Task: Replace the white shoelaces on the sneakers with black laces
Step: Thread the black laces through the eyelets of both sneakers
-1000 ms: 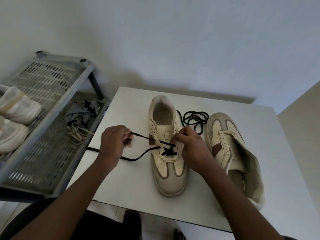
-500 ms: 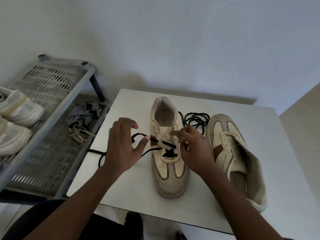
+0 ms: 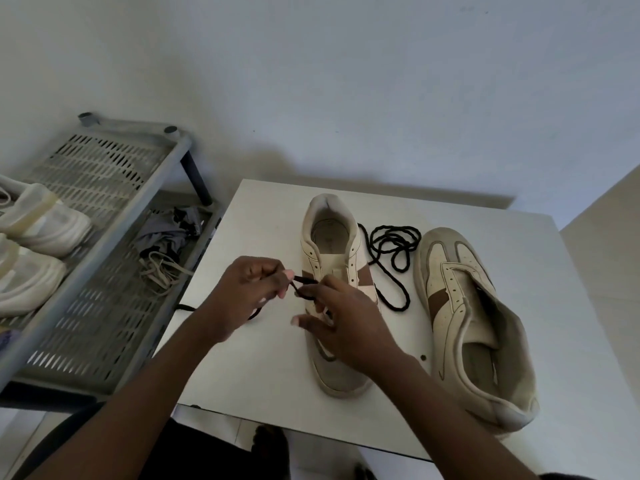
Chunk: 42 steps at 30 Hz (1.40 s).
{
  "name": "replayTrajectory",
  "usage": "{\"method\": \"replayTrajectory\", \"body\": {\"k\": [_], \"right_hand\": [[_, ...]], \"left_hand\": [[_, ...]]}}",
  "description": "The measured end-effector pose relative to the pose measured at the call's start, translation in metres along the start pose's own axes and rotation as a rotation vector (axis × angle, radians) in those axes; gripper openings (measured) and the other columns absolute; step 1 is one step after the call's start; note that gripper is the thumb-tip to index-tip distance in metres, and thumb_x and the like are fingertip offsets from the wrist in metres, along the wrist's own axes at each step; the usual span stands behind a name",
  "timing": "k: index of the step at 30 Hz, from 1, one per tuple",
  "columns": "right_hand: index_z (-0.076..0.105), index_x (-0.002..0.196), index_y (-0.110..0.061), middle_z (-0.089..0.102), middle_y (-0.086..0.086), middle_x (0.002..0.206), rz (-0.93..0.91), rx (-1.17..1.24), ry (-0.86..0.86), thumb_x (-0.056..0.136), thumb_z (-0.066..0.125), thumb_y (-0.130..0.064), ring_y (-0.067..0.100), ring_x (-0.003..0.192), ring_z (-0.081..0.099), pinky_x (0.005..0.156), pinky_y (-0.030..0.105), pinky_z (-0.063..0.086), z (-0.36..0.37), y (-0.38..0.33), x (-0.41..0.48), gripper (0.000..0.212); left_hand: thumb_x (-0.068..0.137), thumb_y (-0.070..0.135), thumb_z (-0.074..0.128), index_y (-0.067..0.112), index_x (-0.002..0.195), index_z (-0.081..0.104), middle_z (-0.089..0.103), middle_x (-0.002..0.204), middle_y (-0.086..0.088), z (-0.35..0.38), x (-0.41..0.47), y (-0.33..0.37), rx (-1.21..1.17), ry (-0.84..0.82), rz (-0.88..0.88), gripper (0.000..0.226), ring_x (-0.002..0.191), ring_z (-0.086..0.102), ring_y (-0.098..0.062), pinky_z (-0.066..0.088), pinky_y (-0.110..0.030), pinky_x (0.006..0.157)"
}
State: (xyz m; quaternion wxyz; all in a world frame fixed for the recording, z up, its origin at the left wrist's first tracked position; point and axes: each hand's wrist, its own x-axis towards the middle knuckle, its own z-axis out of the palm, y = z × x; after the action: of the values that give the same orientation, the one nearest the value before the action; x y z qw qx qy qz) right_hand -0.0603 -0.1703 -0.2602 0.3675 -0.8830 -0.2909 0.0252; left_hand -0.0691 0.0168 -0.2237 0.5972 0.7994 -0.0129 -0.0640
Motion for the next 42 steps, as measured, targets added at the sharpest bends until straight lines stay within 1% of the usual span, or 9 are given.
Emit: {"method": "replayTrajectory", "body": {"k": [5, 11, 16, 18, 26, 29, 32, 37, 42], "right_hand": [[0.066, 0.079, -0.018, 0.056, 0.002, 0.060, 0.229, 0.361, 0.135, 0.088, 0.066, -0.030, 0.006, 0.051, 0.045, 0.055, 0.024, 0.041, -0.017, -0.003, 0.013, 0.015], [0.061, 0.077, -0.005, 0.044, -0.001, 0.057, 0.395, 0.944, 0.118, 0.090, 0.061, -0.025, 0.008, 0.052, 0.039, 0.050, 0.018, 0.033, -0.053, 0.017, 0.011, 0.024], [0.064, 0.111, -0.014, 0.071, 0.002, 0.096, 0.230, 0.665, -0.118, 0.092, 0.063, -0.022, 0.013, 0.085, 0.067, 0.080, 0.025, 0.055, -0.043, -0.012, 0.016, 0.020], [0.060, 0.116, -0.016, 0.071, 0.004, 0.082, 0.184, 0.659, -0.115, 0.095, 0.059, -0.024, 0.016, 0.068, 0.065, 0.069, 0.028, 0.055, -0.040, -0.025, 0.017, 0.022], [0.058, 0.078, -0.013, 0.052, -0.003, 0.057, 0.529, 1.053, 0.650, 0.102, 0.046, -0.026, 0.011, 0.051, 0.044, 0.049, 0.023, 0.040, -0.082, 0.010, 0.022, 0.030], [0.061, 0.108, -0.017, 0.065, 0.002, 0.100, 0.677, 0.520, 0.557, 0.098, 0.052, -0.034, 0.019, 0.088, 0.060, 0.075, 0.028, 0.048, -0.072, 0.026, 0.019, 0.022], [0.029, 0.149, -0.019, 0.027, 0.005, 0.154, 0.376, -0.106, 0.316, 0.091, 0.061, -0.041, 0.016, 0.139, 0.027, 0.111, 0.033, 0.024, -0.060, 0.013, 0.015, 0.069], [0.067, 0.116, -0.016, 0.070, 0.001, 0.086, -0.019, 0.022, -0.118, 0.094, 0.060, -0.018, 0.007, 0.076, 0.059, 0.074, 0.022, 0.045, -0.043, -0.014, 0.017, 0.023], [0.070, 0.096, -0.014, 0.065, -0.009, 0.077, 0.364, 0.137, 0.405, 0.093, 0.052, -0.002, -0.001, 0.046, 0.051, 0.047, 0.013, 0.037, -0.060, 0.016, 0.020, 0.022]], "left_hand": [[0.082, 0.020, 0.074, 0.020, 0.063, 0.064, 0.048, 0.047, 0.007, 0.001, 0.003, -0.004, 0.325, 0.144, 0.118, 0.022, 0.045, 0.038, -0.006, 0.028, -0.012, 0.048], [0.095, 0.024, 0.057, 0.016, 0.066, 0.059, 0.047, 0.049, -0.001, -0.032, 0.010, -0.022, 0.509, 0.515, -0.027, 0.030, 0.041, 0.039, -0.010, 0.031, -0.023, 0.046], [0.087, 0.038, 0.045, 0.018, 0.068, 0.054, 0.050, 0.047, 0.002, 0.006, 0.005, -0.010, 0.614, 0.413, 0.237, 0.030, 0.043, 0.049, -0.019, 0.036, -0.032, 0.047], [0.088, 0.036, 0.045, 0.024, 0.072, 0.050, 0.044, 0.045, 0.007, 0.018, 0.005, -0.008, 0.612, 0.349, 0.291, 0.021, 0.042, 0.046, -0.010, 0.034, -0.024, 0.046], [0.090, 0.029, 0.063, 0.019, 0.058, 0.051, 0.050, 0.047, 0.004, -0.018, 0.012, -0.024, 0.589, 0.406, 0.105, 0.035, 0.048, 0.046, -0.011, 0.033, -0.022, 0.050], [0.093, 0.031, 0.057, 0.007, 0.061, 0.052, 0.051, 0.052, -0.005, -0.027, 0.013, -0.030, 0.655, 0.512, 0.015, 0.040, 0.055, 0.052, -0.028, 0.038, -0.038, 0.054], [0.089, 0.042, 0.049, 0.016, 0.058, 0.044, 0.038, 0.042, 0.006, -0.007, 0.012, -0.022, 0.778, 0.451, 0.169, 0.040, 0.042, 0.042, -0.017, 0.029, -0.026, 0.044], [0.083, 0.039, 0.046, 0.023, 0.063, 0.047, 0.034, 0.050, 0.011, 0.027, 0.005, -0.015, 0.742, 0.257, 0.372, 0.026, 0.043, 0.034, -0.009, 0.028, -0.023, 0.047], [0.087, 0.042, 0.056, 0.028, 0.061, 0.045, 0.041, 0.043, 0.006, 0.008, 0.006, -0.020, 0.592, 0.272, 0.267, 0.032, 0.042, 0.040, -0.010, 0.029, -0.015, 0.045]]}}
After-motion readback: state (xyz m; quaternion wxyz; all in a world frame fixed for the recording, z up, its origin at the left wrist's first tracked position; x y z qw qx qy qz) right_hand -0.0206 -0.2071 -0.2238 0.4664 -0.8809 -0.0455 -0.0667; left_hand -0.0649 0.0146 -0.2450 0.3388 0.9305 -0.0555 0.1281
